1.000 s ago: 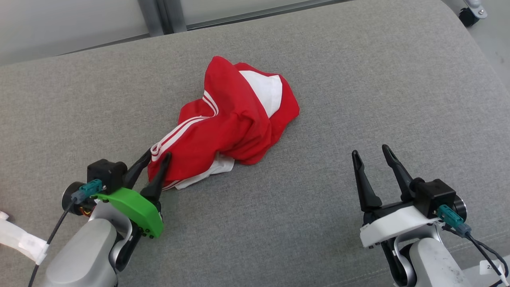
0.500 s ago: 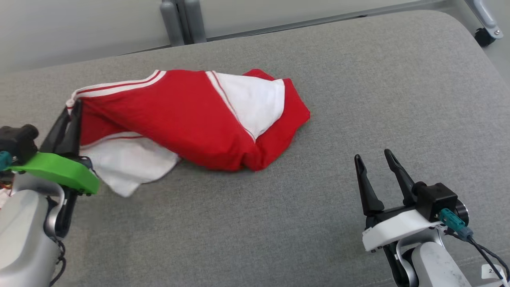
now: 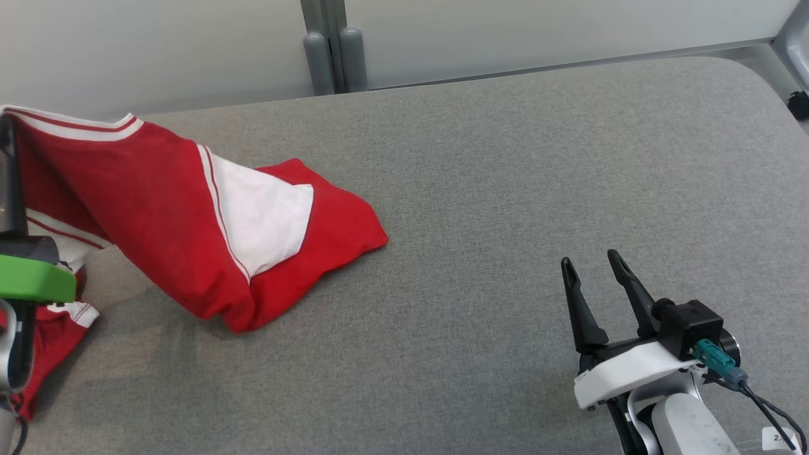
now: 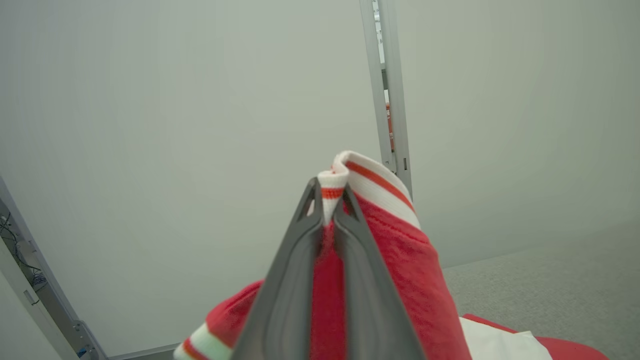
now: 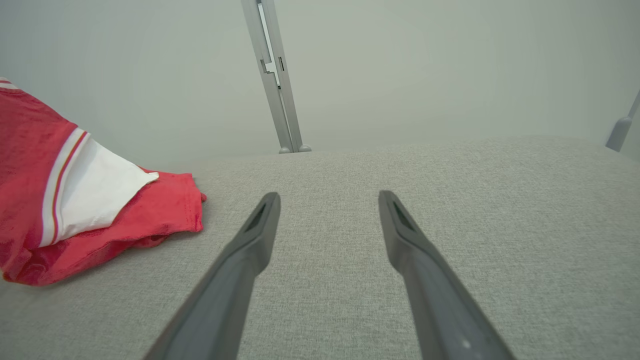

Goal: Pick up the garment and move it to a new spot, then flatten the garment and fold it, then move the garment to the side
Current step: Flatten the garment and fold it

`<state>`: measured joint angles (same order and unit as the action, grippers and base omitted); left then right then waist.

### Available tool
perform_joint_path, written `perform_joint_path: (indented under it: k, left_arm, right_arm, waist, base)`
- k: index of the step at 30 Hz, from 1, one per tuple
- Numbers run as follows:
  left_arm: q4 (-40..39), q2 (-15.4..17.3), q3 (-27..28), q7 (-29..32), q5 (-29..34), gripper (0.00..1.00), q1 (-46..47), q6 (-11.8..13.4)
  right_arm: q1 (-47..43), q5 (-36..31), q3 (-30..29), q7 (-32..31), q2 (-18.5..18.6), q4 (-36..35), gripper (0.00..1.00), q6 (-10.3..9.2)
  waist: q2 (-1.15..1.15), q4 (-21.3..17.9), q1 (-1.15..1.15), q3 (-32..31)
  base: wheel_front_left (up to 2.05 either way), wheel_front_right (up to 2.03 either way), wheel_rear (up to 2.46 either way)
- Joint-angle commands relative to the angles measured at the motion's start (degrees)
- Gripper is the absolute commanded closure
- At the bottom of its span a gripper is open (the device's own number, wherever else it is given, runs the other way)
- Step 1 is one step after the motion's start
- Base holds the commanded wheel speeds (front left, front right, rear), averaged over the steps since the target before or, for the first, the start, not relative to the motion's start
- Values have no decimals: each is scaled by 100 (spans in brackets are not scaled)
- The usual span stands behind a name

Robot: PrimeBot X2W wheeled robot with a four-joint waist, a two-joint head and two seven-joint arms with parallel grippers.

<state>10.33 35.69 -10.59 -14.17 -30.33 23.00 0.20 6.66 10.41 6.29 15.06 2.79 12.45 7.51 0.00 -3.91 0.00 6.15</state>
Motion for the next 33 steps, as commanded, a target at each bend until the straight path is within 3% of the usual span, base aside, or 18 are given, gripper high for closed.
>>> perform_joint_path:
  k: [1,6,11,14,22,32,33]
  left_arm:
    - [-206,-14,-100,98,67,100,-189,48]
    - [-666,-369,-612,347,86,100,-510,20]
    - [-619,-972,-1341,453,195,100,-508,-140]
    - [-424,-1486,-1963,532,359,100,-179,-390]
    - [255,-2421,-3191,680,710,100,418,-668]
    - [1449,-3112,-4349,286,647,100,774,-767]
    - [1558,-3148,-4416,238,632,66,799,-764]
  right_arm:
    - [-51,41,1,18,19,1,0,-4]
    - [0,73,20,18,19,-5,0,-4]
    - [96,64,-8,18,19,-29,0,-4]
    - [177,69,-24,18,19,-43,0,-4]
    - [265,122,-41,18,18,-77,0,-5]
    - [280,65,-118,18,17,-71,0,-5]
    - [270,48,-127,18,17,-67,0,-4]
  waist:
    - [0,-1,0,9]
    - [0,-58,0,86]
    - [0,-191,0,196]
    - [0,-307,0,295]
    - [0,-615,0,465]
    - [0,-772,0,442]
    - [0,-751,0,416]
  base:
    - [0,0,0]
    - [0,0,0]
    - [0,0,0]
    - [0,0,0]
    - [0,0,0]
    - [0,0,0]
    - [0,0,0]
